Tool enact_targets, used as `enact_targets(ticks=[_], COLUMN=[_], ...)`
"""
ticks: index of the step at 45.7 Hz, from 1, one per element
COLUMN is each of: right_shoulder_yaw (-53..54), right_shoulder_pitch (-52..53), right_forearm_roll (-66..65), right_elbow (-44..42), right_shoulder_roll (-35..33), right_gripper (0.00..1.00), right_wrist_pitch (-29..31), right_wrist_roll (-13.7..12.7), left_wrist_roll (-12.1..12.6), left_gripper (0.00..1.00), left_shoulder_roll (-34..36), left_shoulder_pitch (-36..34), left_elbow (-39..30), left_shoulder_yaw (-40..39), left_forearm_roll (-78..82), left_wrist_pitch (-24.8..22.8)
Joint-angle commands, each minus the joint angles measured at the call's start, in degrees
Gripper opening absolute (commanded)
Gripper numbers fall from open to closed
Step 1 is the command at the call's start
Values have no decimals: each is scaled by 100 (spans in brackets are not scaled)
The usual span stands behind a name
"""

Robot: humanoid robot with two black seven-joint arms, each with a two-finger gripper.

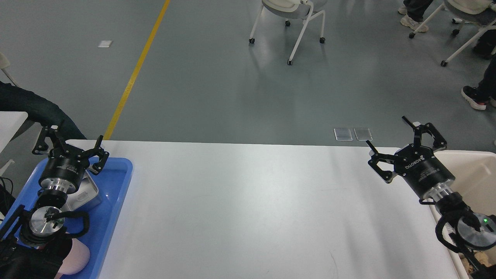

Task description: Tidy desktop

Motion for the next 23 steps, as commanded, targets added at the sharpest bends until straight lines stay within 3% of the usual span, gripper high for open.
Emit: enact_targets(ticks=[1, 13, 23], right_shoulder_yaw=[580, 782, 1055], right_shoulder_pitch=[-451, -662, -724], right_forearm_roll=[-40, -532, -1042], right_elbow=[74, 197, 162], right_shoulder_roll=[280, 491, 913], right_gripper=[100, 100, 100], right_wrist_pitch=[141, 194, 141], right_wrist_roll=[-2, 15, 24], left_wrist_roll=[0, -18, -18], left_gripper=[97, 97, 97], left_shoulder_roll=[-2, -11, -117], left_shoulder_pitch=[106, 1116, 1864], left_elbow=[-423, -2111, -2446], left_shoulder_yaw=[71, -52, -456], left_forearm_roll=[8, 26, 17], left_wrist_pitch=[6, 155, 199])
